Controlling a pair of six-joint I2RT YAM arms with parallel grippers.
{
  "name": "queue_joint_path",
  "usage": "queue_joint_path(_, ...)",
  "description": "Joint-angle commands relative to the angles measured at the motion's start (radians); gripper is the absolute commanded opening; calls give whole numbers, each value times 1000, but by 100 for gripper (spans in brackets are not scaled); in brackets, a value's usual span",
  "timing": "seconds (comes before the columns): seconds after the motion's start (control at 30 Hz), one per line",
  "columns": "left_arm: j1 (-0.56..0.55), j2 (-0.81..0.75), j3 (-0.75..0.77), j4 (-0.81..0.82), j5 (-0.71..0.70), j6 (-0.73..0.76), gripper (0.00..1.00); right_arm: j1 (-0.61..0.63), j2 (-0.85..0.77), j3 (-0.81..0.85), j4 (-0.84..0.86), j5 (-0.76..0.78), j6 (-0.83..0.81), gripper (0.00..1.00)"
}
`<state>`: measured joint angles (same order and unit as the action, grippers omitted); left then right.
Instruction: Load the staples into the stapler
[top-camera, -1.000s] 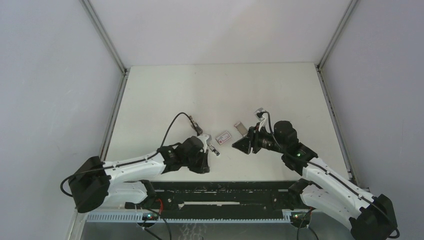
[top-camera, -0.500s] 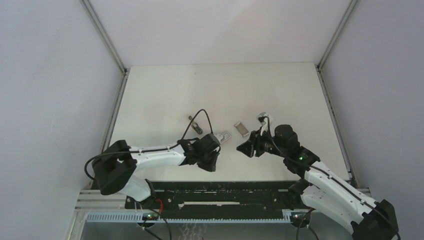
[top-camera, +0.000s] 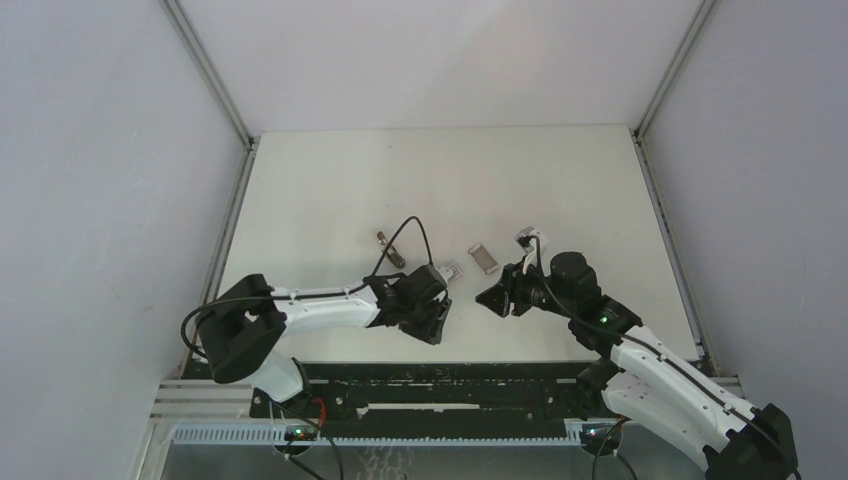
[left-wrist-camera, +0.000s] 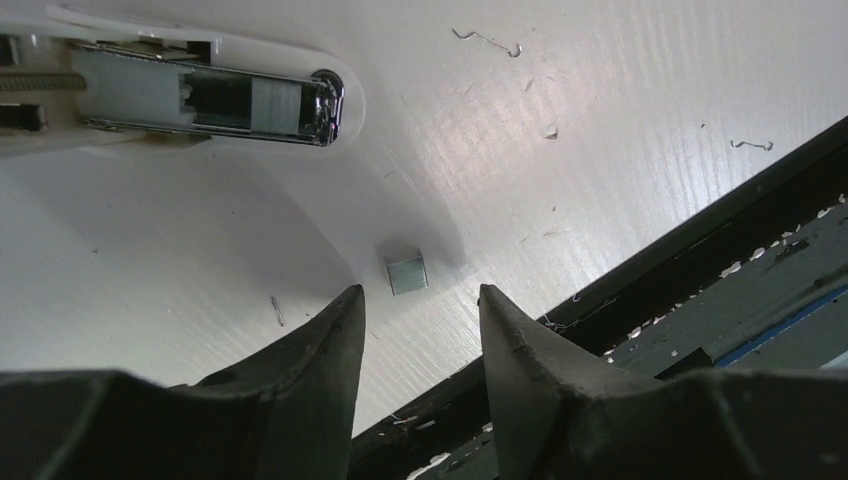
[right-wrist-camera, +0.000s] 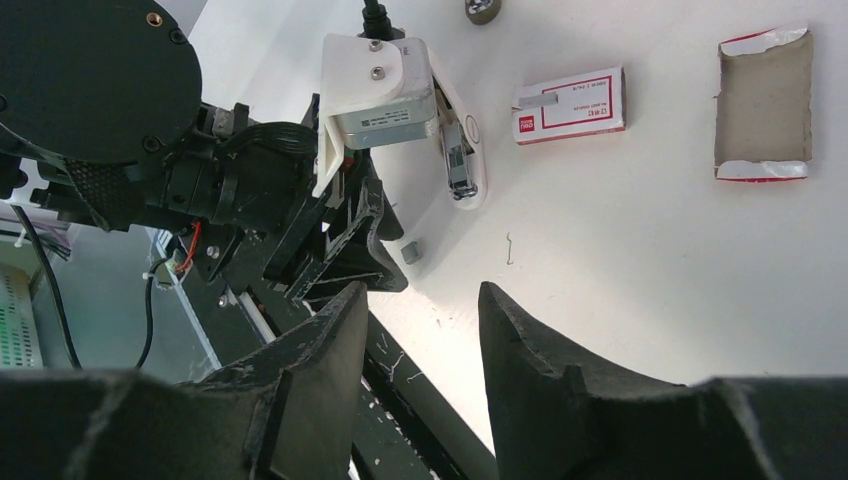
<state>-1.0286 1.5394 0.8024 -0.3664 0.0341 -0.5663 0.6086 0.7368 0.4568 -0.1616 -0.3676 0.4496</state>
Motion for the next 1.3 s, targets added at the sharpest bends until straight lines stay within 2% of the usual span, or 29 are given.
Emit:
queue_joint_path(0.0,-5,19,12,17,23,18,51,1,-4,1,25,11,-14,44)
queue_joint_path(0.27,-19,15,-11,103,144,-10,50,0,3,1,20,39,-5,44)
queue_joint_path(0.47,-31,11,-40,217,206,-55,50,9,12,8,-25,145,29,44)
queue_joint_path(0.6,-31,-24,-74,308,198,-90,52,68,39,18,-71,290,86,44)
queue_joint_path(0.73,-4,-153,-135,338,81,-87,58,163,101,27,-90,389,152,45)
queue_joint_path(0.9,146,-418,-246,357,-14,-46,66,294,196,37,-47,453,146,45)
queue_joint_path(1.03,326,-607,-311,360,-56,7,70,385,339,145,-114,541,132,45)
queue_joint_path(1.17,510,-723,-372,398,-57,21,75,472,495,254,-169,619,139,45)
queue_joint_path(1.27,634,-759,-449,488,-61,15,77,519,609,327,-190,646,137,45)
